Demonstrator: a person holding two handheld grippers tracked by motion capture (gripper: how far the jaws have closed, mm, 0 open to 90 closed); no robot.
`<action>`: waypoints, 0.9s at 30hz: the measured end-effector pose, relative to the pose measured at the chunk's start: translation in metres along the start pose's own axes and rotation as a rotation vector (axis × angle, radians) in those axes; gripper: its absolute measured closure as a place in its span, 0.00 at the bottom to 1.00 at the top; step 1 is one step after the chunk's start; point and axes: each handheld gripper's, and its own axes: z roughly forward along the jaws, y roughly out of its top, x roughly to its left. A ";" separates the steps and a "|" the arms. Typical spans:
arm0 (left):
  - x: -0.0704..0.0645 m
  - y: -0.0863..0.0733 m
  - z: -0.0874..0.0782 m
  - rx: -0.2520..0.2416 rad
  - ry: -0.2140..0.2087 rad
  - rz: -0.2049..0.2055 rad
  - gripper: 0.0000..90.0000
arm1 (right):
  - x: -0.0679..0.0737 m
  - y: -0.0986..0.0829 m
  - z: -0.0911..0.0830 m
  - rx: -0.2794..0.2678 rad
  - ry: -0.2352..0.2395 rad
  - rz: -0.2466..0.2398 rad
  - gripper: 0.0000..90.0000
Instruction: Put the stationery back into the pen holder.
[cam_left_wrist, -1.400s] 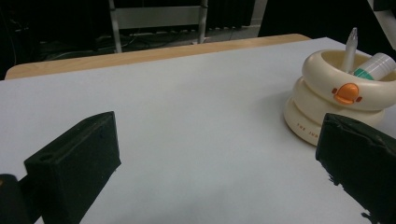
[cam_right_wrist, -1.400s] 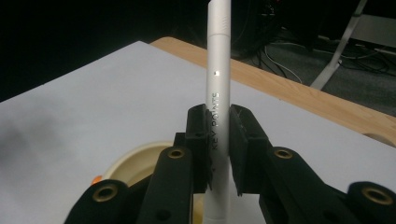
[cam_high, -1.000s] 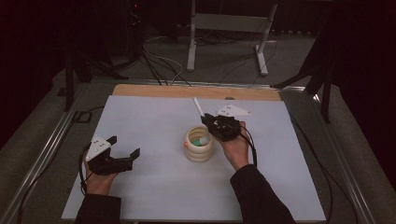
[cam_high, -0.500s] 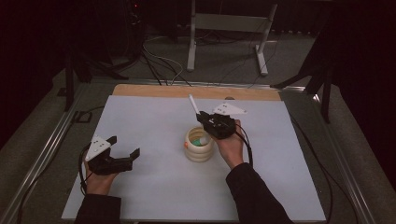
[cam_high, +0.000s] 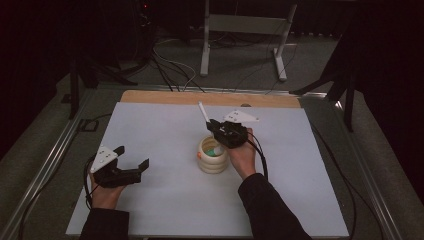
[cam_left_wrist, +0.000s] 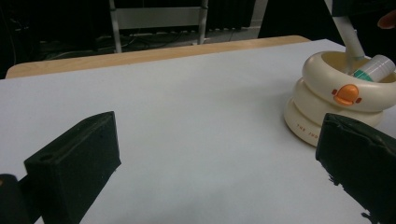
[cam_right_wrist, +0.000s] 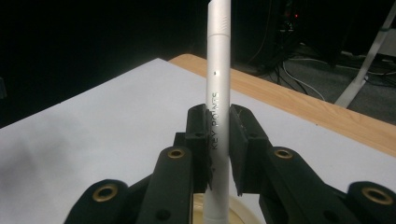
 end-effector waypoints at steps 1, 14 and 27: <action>0.000 0.000 0.000 -0.001 0.001 -0.001 0.00 | -0.002 -0.001 0.002 -0.001 0.001 0.010 0.88; 0.001 0.000 -0.001 -0.002 0.002 -0.002 0.00 | 0.002 -0.008 0.011 0.002 0.024 0.018 0.88; 0.000 0.000 0.000 -0.001 0.001 0.001 0.00 | 0.001 -0.023 0.012 0.023 0.038 0.018 0.88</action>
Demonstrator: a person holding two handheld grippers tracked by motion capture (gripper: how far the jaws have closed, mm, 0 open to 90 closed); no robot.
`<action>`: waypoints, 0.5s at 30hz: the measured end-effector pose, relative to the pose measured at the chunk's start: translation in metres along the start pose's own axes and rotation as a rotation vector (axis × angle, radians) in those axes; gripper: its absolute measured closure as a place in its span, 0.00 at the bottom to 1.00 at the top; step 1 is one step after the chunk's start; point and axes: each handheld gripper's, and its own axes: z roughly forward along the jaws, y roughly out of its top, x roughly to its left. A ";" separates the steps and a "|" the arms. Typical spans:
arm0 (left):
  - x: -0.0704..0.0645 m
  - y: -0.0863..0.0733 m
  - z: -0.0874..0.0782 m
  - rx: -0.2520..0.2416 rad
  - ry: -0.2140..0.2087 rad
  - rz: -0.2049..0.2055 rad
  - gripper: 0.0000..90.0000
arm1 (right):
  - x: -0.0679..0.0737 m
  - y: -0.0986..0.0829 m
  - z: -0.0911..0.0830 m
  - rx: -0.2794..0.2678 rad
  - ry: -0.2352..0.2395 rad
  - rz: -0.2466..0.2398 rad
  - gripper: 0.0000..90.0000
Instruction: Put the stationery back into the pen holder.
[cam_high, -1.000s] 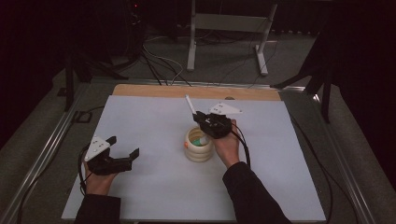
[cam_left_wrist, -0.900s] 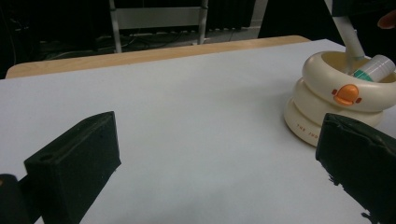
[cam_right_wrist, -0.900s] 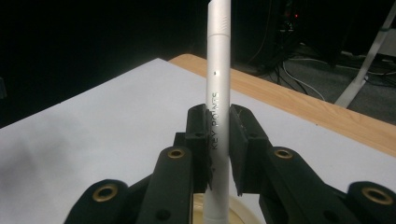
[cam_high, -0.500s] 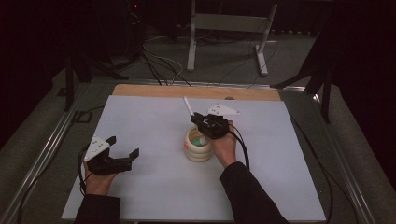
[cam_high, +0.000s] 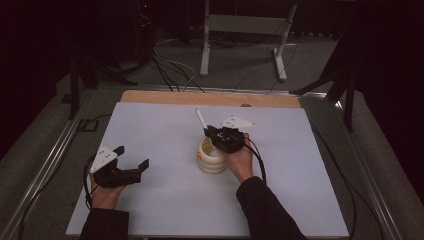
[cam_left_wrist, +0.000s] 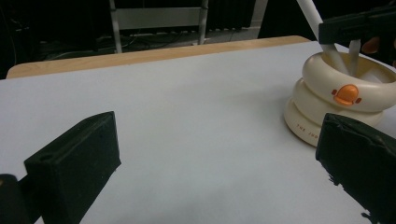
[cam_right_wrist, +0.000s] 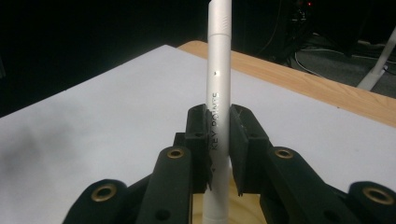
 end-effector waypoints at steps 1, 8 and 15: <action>0.000 0.000 0.000 0.001 0.000 0.000 0.00 | 0.000 -0.001 0.000 0.000 0.000 -0.001 0.88; 0.000 0.000 0.000 0.001 0.000 0.001 0.00 | 0.000 -0.004 0.000 -0.002 0.002 -0.004 0.88; 0.000 0.000 0.000 0.001 0.000 0.001 0.00 | 0.002 -0.006 0.001 0.009 0.001 -0.024 0.88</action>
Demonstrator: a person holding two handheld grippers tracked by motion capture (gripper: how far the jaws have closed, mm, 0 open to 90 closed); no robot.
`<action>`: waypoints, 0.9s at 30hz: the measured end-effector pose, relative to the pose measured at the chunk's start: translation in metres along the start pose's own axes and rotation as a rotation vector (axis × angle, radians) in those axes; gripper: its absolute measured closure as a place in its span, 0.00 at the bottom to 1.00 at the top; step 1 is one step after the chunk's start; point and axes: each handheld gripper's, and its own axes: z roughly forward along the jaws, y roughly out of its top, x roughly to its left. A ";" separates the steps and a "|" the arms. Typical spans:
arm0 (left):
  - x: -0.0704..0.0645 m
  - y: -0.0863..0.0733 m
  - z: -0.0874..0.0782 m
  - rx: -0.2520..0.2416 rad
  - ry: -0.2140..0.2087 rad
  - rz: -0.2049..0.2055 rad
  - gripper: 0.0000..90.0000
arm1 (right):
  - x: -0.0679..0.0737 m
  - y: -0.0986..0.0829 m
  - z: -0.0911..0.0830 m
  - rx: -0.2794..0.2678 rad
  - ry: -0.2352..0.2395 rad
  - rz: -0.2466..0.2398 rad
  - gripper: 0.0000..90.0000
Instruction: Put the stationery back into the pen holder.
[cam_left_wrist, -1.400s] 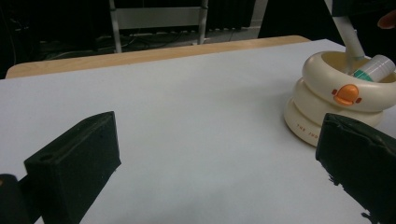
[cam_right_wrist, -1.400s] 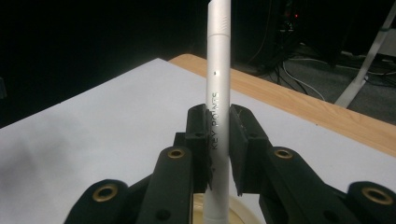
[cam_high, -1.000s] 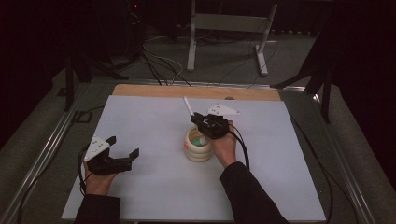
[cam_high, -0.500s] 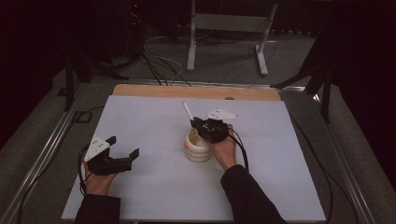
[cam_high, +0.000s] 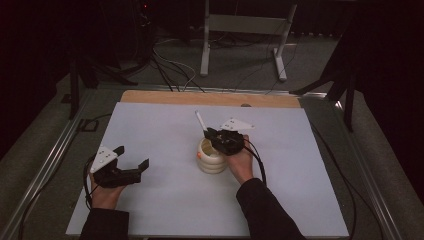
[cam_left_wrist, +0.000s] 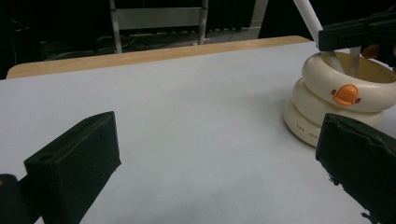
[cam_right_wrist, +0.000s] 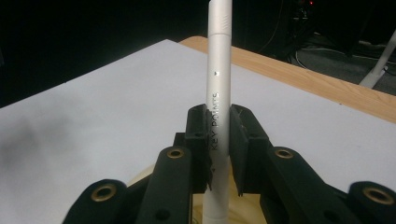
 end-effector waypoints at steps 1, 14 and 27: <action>0.000 0.000 0.000 0.001 -0.001 0.000 0.00 | 0.000 -0.001 0.000 0.000 0.000 -0.001 0.88; 0.000 0.000 0.000 0.001 0.000 0.000 0.00 | 0.000 -0.003 -0.002 0.011 -0.002 -0.025 0.88; -0.001 0.000 0.001 0.004 0.000 0.001 0.00 | 0.000 -0.003 -0.003 0.029 -0.008 -0.065 0.87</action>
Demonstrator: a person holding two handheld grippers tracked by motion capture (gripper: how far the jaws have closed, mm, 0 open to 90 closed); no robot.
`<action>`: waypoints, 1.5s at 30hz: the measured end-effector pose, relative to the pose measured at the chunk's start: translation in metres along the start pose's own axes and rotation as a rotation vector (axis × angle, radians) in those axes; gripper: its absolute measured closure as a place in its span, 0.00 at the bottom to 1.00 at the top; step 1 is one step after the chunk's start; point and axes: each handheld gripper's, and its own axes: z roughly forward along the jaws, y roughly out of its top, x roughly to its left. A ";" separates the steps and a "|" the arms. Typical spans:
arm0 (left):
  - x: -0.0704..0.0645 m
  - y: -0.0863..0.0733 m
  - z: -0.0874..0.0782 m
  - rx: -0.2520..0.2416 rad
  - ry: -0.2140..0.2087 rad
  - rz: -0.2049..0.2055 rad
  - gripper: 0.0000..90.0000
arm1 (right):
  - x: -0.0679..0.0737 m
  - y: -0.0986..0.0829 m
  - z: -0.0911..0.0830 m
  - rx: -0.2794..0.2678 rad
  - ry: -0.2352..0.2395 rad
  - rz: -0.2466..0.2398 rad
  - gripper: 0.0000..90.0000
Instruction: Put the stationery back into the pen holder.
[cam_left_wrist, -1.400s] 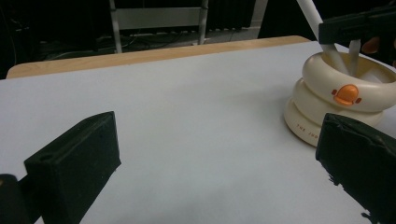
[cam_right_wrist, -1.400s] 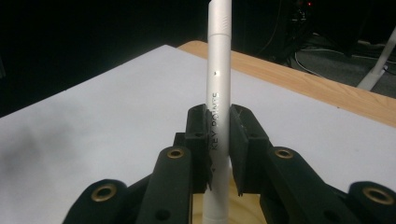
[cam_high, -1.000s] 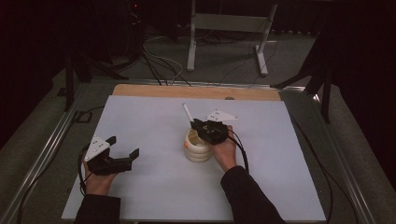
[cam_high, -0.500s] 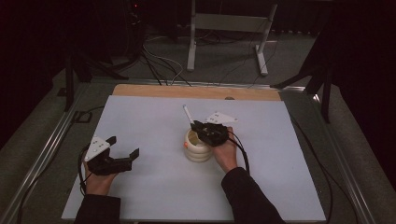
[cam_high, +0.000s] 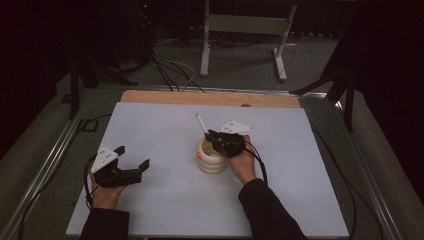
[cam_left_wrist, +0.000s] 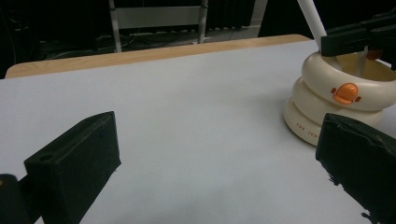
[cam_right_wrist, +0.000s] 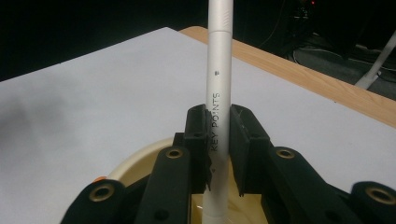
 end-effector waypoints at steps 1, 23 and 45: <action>0.000 0.000 0.000 0.000 0.000 -0.001 0.00 | 0.000 0.000 0.000 0.001 0.000 -0.002 0.87; 0.000 0.000 0.000 -0.001 0.001 -0.002 0.00 | 0.003 0.007 -0.010 -0.018 -0.009 0.003 0.38; 0.001 0.000 -0.002 0.001 0.006 0.000 0.00 | -0.010 0.017 -0.029 0.035 -0.084 0.024 0.03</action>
